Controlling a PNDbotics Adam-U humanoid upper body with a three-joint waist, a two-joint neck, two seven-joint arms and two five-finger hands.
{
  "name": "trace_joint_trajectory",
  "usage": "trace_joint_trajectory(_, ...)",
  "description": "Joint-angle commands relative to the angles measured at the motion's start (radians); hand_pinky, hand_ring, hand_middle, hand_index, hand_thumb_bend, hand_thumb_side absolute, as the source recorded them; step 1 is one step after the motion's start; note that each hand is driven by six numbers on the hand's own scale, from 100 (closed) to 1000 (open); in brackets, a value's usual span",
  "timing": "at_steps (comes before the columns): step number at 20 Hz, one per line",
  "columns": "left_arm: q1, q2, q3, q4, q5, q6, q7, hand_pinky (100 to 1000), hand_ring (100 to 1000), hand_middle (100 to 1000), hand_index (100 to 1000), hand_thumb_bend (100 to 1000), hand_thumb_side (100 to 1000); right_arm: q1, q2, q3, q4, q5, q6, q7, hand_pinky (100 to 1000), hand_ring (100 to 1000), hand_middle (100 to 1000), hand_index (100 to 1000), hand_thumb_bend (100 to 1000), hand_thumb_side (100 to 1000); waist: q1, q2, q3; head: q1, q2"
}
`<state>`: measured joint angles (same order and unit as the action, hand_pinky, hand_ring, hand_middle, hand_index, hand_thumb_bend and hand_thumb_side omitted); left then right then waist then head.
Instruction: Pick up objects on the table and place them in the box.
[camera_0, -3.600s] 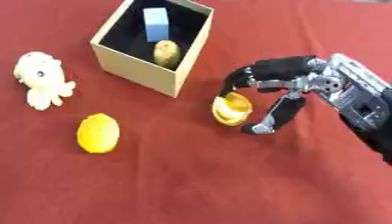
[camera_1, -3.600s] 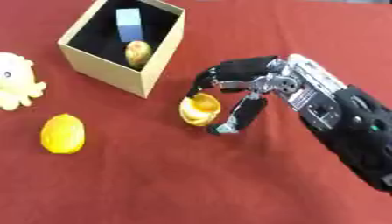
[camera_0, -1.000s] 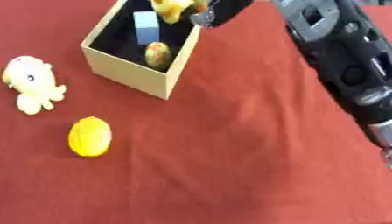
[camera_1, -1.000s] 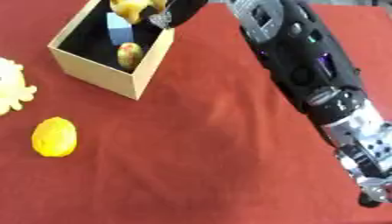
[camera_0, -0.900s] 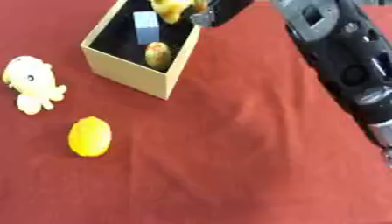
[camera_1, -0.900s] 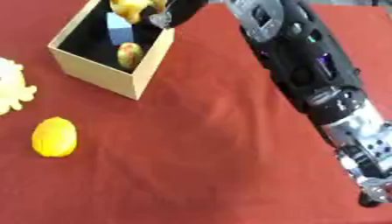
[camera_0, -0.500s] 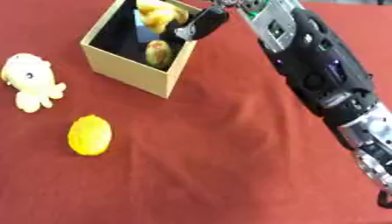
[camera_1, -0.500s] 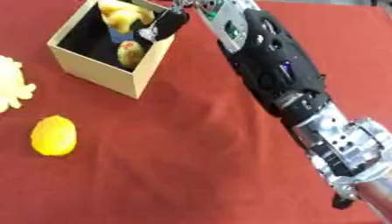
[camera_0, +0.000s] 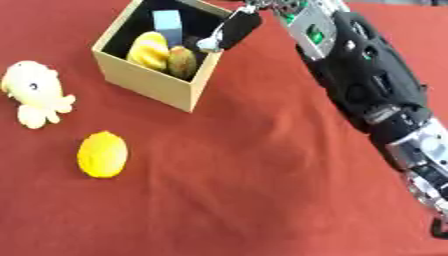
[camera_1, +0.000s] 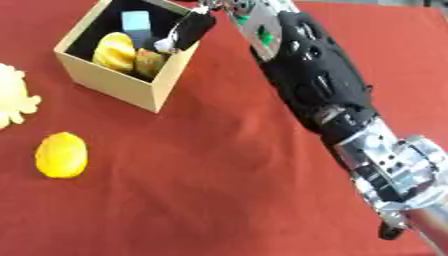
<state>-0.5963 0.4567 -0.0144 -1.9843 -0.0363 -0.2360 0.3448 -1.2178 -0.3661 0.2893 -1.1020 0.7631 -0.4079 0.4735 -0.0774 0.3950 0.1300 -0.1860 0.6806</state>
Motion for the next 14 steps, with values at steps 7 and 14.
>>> trace_joint_trajectory(7, -0.005, 0.02, 0.01, -0.016, 0.002, 0.001, 0.001, 769, 777, 813, 885, 295, 710, 0.01, -0.074, -0.033, -0.142, -0.119, 0.033, -0.064, 856, 949, 760, 855, 128, 425, 0.008, -0.03, -0.007, 0.018, -0.002)
trace_joint_trajectory(14, 0.02, 0.107, 0.01, -0.016, -0.032, 0.024, 0.0, 770, 778, 815, 887, 288, 708, 0.143, -0.253, -0.081, -0.506, -0.437, 0.165, -0.19, 850, 926, 729, 827, 100, 468, 0.017, -0.03, -0.023, 0.058, -0.005)
